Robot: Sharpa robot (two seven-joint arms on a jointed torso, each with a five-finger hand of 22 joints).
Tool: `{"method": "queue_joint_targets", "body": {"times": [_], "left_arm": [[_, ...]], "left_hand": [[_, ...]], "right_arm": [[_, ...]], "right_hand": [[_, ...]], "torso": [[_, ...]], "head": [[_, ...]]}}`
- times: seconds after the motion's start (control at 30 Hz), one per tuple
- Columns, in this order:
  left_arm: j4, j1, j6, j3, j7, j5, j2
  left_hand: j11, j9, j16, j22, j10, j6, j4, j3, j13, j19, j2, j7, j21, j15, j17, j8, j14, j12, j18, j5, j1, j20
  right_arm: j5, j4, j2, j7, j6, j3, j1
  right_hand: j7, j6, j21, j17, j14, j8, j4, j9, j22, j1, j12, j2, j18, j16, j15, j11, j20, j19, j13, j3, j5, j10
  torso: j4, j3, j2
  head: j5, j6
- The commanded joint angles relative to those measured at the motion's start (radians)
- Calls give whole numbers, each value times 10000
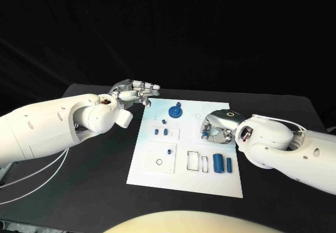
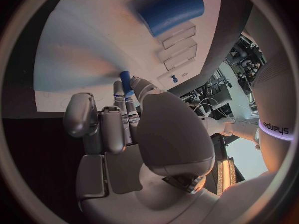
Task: Assemble the parts on the task board
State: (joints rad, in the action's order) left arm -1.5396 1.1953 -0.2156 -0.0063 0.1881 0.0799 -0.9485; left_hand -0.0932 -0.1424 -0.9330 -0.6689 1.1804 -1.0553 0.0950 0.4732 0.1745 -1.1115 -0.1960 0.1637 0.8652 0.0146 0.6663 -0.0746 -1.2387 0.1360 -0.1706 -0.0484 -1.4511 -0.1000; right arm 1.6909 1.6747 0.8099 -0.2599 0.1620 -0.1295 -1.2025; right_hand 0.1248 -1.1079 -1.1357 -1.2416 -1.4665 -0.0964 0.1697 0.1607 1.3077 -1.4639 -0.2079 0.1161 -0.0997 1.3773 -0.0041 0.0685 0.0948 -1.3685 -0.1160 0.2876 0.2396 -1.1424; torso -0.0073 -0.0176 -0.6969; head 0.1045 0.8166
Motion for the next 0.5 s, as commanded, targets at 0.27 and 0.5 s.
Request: {"method": "queue_joint_targets", "body": {"times": [0.27, 0.5], "left_arm": [[-32, 9, 157, 6, 26, 82, 16], [-26, 9, 143, 6, 35, 88, 14]], "left_hand": [[-17, 17, 52, 25, -70, 44, -37, -44, 16, 44, 82, 45, -74, -1, -32, 21, 87, 45, -126, -2, -25, -17], [-17, 17, 52, 25, -70, 44, -37, -44, 16, 44, 82, 45, -74, -1, -32, 21, 87, 45, -126, -2, -25, -17]], "right_arm": [[260, 124, 28, -72, 25, -20, 44], [293, 397, 180, -92, 553, -6, 47]], "right_hand": [[-2, -174, -111, 16, -403, -69, -62, 35, 582, -172, -71, -13, 105, 47, -92, -52, -12, -90, 6, 165, -65, -184], [-6, -242, -110, 42, -398, -93, -123, 59, 599, -221, -76, -11, 105, 34, -110, -70, -29, -92, 13, 259, -130, -269]], "torso": [[1, -1, 2], [4, 1, 6]], "head": [[-7, 56], [33, 116]]}}
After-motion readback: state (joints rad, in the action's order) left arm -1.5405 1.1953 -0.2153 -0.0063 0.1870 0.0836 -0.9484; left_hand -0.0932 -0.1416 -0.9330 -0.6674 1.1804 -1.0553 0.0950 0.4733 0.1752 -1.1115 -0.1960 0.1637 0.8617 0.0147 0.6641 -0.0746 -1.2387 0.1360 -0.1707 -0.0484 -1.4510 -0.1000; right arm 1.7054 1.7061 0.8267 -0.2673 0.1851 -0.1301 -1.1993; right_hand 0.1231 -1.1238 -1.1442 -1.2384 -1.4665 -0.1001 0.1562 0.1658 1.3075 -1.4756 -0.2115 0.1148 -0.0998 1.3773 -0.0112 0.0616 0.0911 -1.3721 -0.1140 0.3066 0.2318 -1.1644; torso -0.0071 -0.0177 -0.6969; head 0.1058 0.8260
